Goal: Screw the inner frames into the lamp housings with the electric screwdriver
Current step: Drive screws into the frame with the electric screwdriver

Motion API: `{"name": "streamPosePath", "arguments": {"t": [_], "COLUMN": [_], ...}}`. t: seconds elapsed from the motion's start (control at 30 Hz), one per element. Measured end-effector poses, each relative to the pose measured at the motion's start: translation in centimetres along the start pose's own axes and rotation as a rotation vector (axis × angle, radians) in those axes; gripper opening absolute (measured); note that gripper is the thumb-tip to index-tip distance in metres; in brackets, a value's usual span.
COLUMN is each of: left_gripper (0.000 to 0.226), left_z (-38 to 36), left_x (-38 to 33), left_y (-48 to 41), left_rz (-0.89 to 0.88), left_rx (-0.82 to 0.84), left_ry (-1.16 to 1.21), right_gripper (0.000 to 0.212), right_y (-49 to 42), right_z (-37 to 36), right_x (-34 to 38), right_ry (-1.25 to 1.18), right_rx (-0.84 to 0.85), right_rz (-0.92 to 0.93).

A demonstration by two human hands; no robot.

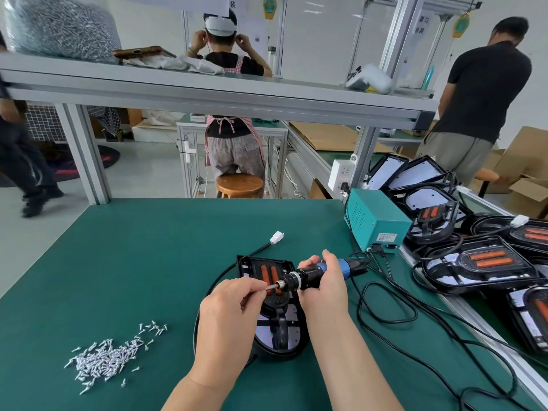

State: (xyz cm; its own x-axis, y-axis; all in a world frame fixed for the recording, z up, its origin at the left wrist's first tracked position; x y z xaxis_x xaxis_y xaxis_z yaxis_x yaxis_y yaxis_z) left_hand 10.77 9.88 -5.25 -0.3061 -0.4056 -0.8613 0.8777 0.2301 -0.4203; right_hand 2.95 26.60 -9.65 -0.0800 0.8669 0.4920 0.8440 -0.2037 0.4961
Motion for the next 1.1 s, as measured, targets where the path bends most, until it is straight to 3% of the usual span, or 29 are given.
{"name": "streamPosePath", "arguments": {"t": [0.17,0.3,0.43,0.57,0.77,0.93,1.1], "left_gripper": [0.027,0.044,0.026,0.026,0.043,0.061,0.061], "left_z": [-0.2,-0.6,0.4,1.6,0.2,-1.5,-3.0], "left_x": [-0.1,-0.2,0.0,3.4,7.4,7.5,6.4], "left_y": [-0.1,-0.3,-1.1,-2.4,-2.8,-2.7,-2.6], "left_rz": [0.020,0.058,0.094,0.292,0.521,0.697,0.735], "left_rx": [0.017,0.066,-0.037,-0.144,0.024,0.149,0.262], "left_ry": [0.063,0.130,0.181,0.147,0.038,0.258,0.381], "right_gripper": [0.020,0.020,0.018,0.017,0.017,0.018,0.022], "right_y": [0.0,-0.2,-0.6,-1.0,-1.6,-2.1,-2.8], "right_z": [-0.1,-0.3,-0.4,-0.6,-1.4,-2.4,-3.6], "right_x": [0.3,0.4,0.8,1.2,1.7,2.4,3.6], "right_ry": [-0.030,0.001,-0.015,-0.025,-0.010,-0.006,0.013], "right_rx": [-0.012,-0.004,-0.016,-0.012,-0.015,0.010,0.008], "right_rz": [-0.003,0.010,0.013,0.031,0.071,0.115,0.198]}}
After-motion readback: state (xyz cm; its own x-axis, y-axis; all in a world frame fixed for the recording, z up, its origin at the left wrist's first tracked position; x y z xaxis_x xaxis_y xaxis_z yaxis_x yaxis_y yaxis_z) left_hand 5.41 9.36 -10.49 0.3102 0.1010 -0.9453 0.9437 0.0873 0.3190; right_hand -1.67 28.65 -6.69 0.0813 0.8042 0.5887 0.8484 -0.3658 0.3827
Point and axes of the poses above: each hand's wrist, its own y-axis away from the middle knuckle, its own z-axis out of the back of the hand, x = y × z, the point moved 6 cm from there along -y, towards the middle knuckle, and after that the axes turned 6 degrees about y, right-handed, at the moved point
